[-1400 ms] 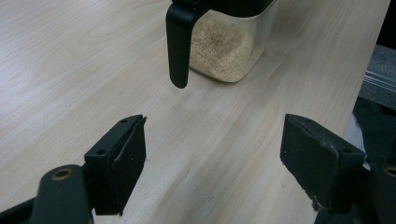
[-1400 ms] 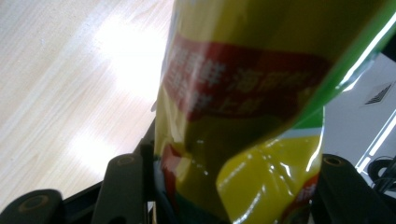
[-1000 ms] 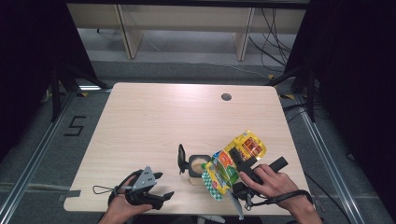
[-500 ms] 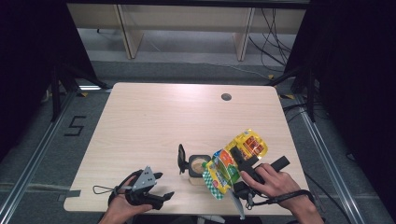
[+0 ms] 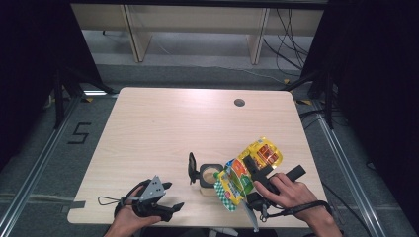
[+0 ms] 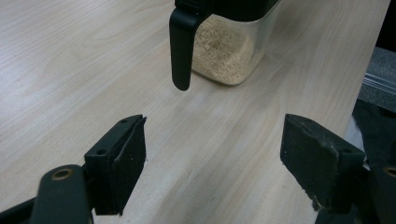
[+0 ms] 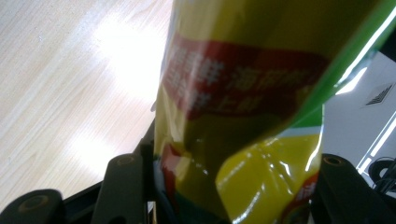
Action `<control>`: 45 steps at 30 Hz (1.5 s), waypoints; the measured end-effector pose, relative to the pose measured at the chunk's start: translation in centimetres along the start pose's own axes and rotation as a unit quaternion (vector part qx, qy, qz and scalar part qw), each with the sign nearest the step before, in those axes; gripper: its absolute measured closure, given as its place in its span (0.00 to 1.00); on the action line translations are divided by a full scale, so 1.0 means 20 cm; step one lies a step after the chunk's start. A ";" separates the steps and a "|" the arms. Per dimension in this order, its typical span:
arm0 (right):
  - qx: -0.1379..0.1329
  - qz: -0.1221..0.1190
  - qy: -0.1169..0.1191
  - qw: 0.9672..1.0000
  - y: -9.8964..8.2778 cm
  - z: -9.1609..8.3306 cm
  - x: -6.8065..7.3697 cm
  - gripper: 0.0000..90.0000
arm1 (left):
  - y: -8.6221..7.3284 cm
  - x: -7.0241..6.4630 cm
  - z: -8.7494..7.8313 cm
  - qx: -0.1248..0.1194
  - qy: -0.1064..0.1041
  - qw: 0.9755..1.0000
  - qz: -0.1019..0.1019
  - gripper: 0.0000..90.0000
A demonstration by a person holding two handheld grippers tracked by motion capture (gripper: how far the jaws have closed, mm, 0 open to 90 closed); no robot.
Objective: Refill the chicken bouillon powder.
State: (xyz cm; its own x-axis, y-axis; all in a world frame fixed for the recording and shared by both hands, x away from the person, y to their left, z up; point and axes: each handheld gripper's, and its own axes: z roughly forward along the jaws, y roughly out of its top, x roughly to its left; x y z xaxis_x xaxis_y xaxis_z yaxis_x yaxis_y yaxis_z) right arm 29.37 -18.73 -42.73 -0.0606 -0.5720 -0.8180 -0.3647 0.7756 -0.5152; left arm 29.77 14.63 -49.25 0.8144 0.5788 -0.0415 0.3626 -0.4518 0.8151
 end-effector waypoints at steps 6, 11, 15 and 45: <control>-0.001 0.000 -0.001 1.000 0.00 0.00 0.00 0.56 | 0.00 0.01 0.00 -0.001 0.000 1.000 0.011 0.25; -0.001 -0.002 0.000 1.000 0.00 0.00 0.00 0.56 | 0.00 0.00 0.00 -0.003 0.001 1.000 0.009 0.25; -0.001 0.000 -0.001 1.000 0.00 0.00 0.00 0.56 | 0.00 0.00 -0.01 0.004 0.001 1.000 0.005 0.25; 0.002 -0.019 0.015 1.000 0.02 0.00 -0.04 0.56 | 0.00 0.01 0.00 0.002 0.002 1.000 0.008 0.25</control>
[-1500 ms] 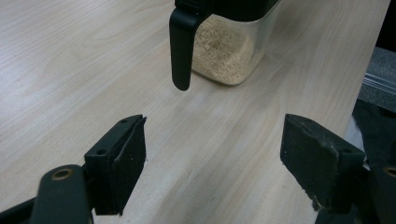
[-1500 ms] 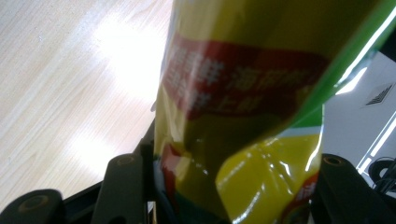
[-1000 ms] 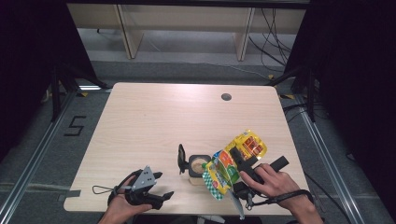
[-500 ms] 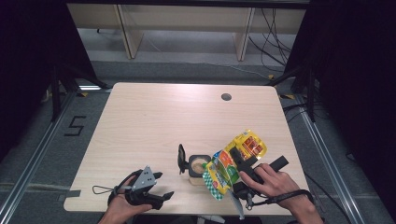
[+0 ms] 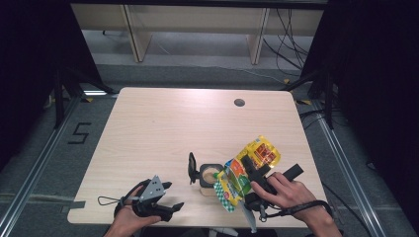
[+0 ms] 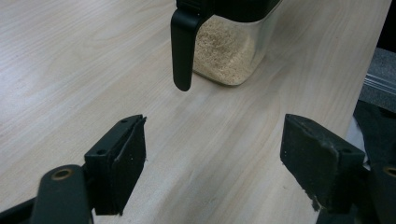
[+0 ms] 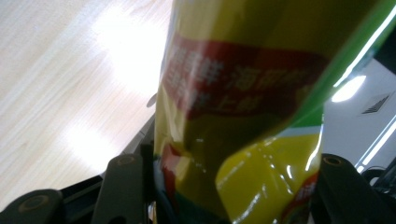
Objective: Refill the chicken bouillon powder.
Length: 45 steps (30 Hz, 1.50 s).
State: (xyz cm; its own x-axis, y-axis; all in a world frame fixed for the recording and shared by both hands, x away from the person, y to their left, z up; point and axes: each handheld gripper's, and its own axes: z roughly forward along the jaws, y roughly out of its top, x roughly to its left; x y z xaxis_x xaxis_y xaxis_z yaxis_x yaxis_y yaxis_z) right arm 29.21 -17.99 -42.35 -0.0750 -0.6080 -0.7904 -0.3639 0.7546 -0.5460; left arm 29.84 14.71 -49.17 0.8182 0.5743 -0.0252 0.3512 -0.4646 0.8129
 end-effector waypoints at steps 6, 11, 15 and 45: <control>-0.013 0.004 -0.017 1.000 0.02 0.02 0.00 0.56 | 0.00 0.00 0.00 0.001 0.001 1.000 -0.004 0.25; -0.018 -0.066 -0.031 0.997 0.01 0.03 -0.05 0.56 | 0.00 0.00 0.00 0.000 0.000 1.000 -0.004 0.25; -0.025 -0.072 -0.027 0.997 0.02 0.04 -0.04 0.56 | 0.00 -0.01 0.00 0.000 0.000 1.000 -0.004 0.25; -0.033 -0.041 -0.016 0.998 0.01 0.08 -0.03 0.56 | 0.00 0.00 0.00 -0.007 -0.001 1.000 -0.002 0.25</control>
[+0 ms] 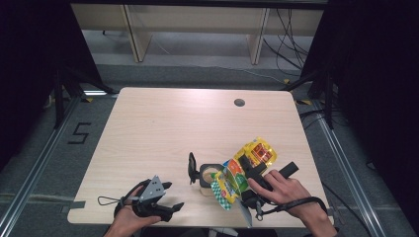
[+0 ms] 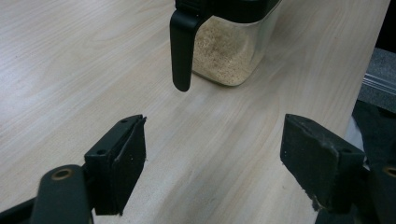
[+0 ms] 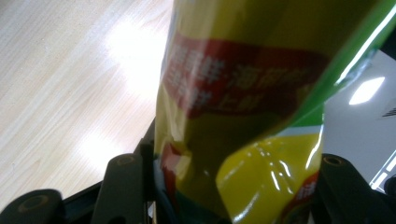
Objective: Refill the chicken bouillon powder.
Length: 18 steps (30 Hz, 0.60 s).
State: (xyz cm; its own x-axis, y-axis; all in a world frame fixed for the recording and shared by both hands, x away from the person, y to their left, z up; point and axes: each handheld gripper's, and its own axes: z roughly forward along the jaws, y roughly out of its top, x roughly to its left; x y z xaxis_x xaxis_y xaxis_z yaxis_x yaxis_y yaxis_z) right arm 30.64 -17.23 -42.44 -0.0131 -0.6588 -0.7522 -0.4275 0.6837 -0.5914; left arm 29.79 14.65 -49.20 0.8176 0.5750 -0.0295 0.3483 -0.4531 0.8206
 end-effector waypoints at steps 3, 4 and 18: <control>-0.009 -0.004 -0.002 1.000 0.00 0.00 0.00 0.56 | 0.00 0.00 0.00 0.000 0.000 1.000 0.006 0.25; 0.000 0.000 0.000 1.000 0.00 0.00 0.00 0.56 | 0.00 0.00 0.00 0.000 0.000 1.000 0.006 0.25; 0.016 0.033 0.025 0.999 0.00 -0.03 0.00 0.56 | 0.00 0.00 0.00 -0.003 -0.001 1.000 0.003 0.25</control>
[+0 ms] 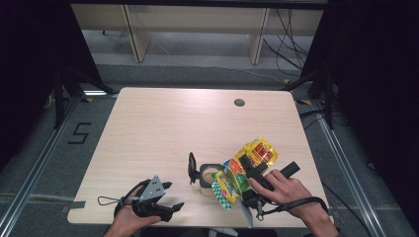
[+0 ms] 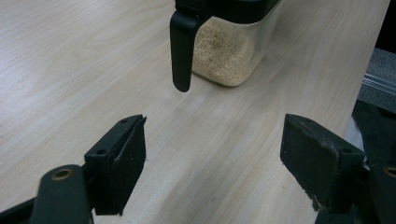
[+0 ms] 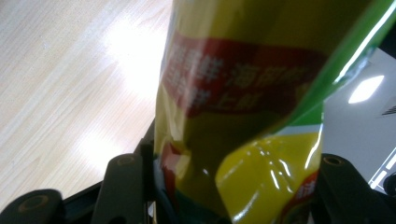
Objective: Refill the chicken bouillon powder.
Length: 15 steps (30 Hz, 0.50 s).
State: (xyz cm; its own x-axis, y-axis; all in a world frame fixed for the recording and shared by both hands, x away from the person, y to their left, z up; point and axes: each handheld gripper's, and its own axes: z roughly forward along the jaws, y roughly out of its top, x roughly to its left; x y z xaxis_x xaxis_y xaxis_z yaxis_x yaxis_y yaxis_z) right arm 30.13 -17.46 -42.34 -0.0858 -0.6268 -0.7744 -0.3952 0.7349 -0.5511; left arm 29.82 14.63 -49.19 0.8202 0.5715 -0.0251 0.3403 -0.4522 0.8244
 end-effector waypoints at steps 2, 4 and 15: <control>-0.002 -0.005 0.001 1.000 0.00 0.00 -0.01 0.56 | 0.00 0.00 0.00 0.000 0.000 1.000 0.000 0.25; 0.006 0.017 0.002 1.000 0.00 0.00 0.01 0.56 | 0.00 0.00 0.00 0.000 0.000 1.000 0.000 0.25; 0.005 0.016 0.004 1.000 0.00 0.00 0.01 0.56 | 0.00 0.00 0.00 -0.001 0.001 1.000 0.001 0.25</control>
State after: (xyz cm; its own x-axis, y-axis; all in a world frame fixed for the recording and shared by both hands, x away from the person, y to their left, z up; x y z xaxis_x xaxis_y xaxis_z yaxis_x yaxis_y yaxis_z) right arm 30.08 -17.63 -42.45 -0.1059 -0.6047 -0.7893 -0.3829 0.7574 -0.5289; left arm 29.82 14.65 -49.18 0.8202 0.5716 -0.0231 0.3384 -0.4522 0.8252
